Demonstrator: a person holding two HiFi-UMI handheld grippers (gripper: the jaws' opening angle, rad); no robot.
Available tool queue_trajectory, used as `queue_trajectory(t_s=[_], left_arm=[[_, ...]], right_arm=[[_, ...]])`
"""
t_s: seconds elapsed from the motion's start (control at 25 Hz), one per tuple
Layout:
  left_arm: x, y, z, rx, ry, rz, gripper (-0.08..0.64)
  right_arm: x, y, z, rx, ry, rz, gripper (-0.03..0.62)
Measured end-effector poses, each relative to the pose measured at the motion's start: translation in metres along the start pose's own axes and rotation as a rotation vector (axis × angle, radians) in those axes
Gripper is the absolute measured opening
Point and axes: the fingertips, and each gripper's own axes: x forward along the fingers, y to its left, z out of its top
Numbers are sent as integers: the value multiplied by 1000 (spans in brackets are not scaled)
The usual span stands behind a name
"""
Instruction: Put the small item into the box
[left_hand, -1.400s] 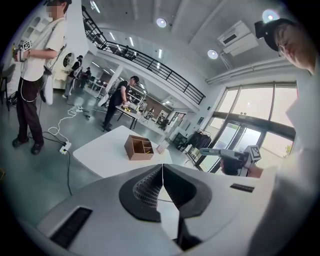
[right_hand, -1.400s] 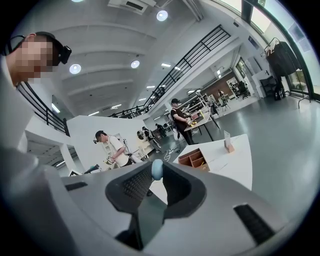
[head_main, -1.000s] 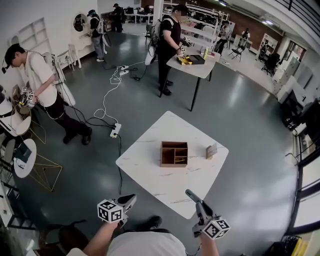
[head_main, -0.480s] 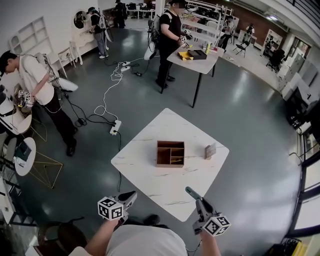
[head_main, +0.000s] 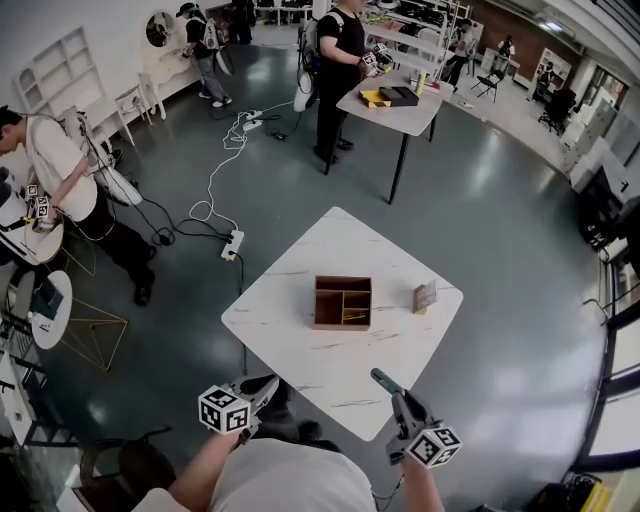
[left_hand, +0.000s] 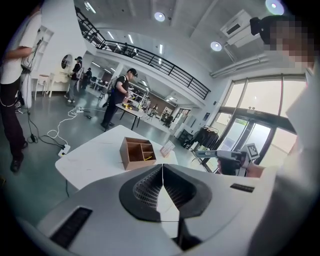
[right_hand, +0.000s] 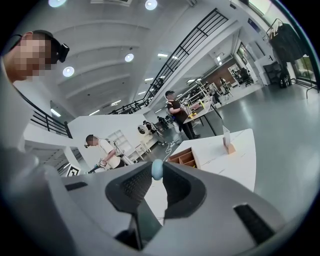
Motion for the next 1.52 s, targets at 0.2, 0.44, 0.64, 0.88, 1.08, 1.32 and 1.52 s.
queue_trajectory(t_s=[0.2,0.44,0.64,0.88,1.08,1.32,1.52], left_arm=[[12,13,6,-7,18,-17,14],[30,33,29,9,43,-38,14],[47,51,38,4,63,-66,14],[67,69,40,-9,98,-103,14],[81,80,52,-16,99,-131,14],[97,96,53,-36,124,-152,14],[108,107,52,-46,154,-174,14]], right_arm=[[13,-6,1,5,14,-28,81],[36,-11,16,-3,24,-62,81],[65,-23,20,-26,67,-91,81],[95,-29,26,-80,139,-105,81],[127,-34,32,-111,189,-107,81],[165,-49,16,-153,289,-133,81],[191,-60,0,-163,354,-160,81]])
